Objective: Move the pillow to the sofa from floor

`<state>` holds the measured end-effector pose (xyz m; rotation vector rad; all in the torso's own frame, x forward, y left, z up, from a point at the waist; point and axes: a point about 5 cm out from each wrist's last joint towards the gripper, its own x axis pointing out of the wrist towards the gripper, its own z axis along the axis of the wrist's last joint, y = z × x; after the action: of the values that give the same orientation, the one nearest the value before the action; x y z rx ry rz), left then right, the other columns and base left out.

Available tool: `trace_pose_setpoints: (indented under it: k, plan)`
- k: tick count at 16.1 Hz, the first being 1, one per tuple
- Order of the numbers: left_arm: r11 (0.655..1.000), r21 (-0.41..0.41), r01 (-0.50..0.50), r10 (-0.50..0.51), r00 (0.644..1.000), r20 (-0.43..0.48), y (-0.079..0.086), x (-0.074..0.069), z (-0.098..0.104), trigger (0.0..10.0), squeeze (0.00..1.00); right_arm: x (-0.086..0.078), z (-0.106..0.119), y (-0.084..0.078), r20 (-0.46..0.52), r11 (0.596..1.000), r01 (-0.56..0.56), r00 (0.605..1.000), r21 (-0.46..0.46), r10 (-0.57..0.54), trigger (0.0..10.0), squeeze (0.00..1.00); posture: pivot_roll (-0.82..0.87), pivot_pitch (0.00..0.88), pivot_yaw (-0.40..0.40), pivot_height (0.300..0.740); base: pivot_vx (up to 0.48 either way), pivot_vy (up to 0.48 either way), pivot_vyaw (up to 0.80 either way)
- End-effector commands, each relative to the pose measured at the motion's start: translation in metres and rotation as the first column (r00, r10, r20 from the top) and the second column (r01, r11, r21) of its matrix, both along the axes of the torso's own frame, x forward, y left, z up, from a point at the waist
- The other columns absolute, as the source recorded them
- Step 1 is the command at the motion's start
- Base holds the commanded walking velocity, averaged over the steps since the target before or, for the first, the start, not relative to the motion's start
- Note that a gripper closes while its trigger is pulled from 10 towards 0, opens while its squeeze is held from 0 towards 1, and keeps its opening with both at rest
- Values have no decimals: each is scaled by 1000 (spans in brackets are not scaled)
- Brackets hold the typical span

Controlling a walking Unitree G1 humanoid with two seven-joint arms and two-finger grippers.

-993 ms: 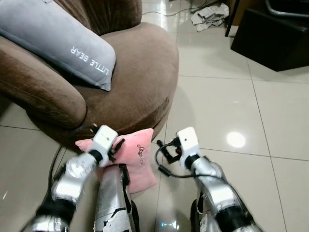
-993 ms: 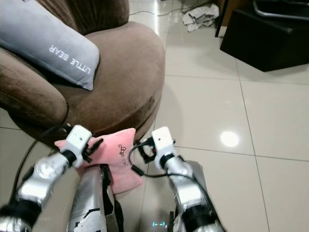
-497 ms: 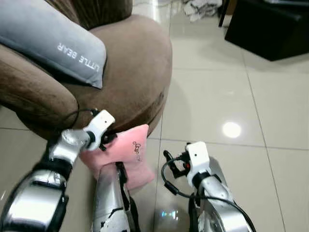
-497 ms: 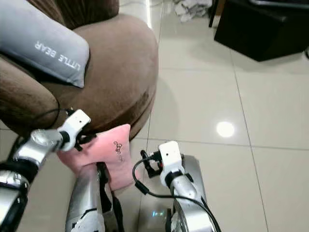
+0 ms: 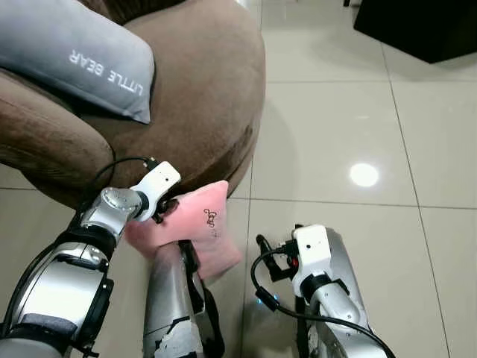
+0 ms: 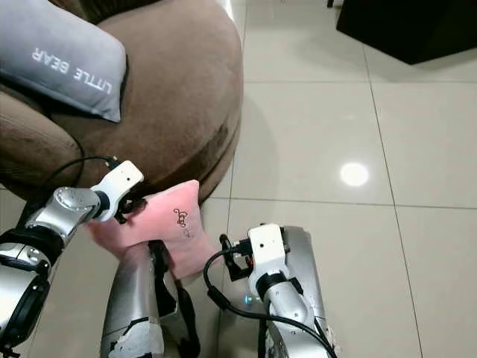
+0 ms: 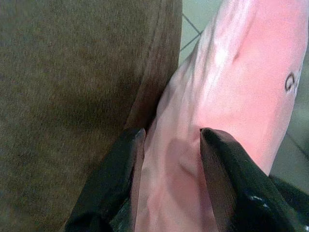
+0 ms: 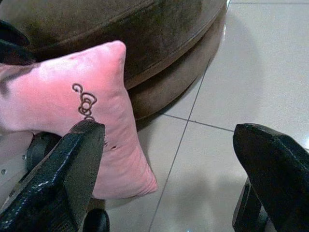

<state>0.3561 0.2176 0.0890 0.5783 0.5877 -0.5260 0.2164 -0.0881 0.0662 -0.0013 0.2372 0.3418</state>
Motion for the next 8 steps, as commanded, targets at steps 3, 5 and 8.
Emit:
trace_pose_setpoints:
  k: [3,5,8]
  plan:
    - [998,-30,-52,52,999,-3,7,-5,-7,10000,0,-2,-4,-4,-34,1000,-6,999,-22,5,10000,0,-116,302,106,521,0,0,0]
    - [989,-109,-100,108,992,72,7,1,3,10000,0,4,-3,-8,-20,999,-12,1000,-44,11,10000,0,-88,282,85,521,0,0,0]
    - [928,-343,-144,221,955,199,18,2,21,10000,0,26,-7,-17,-10,997,-12,1000,-81,11,10000,0,-4,224,27,521,0,0,0]
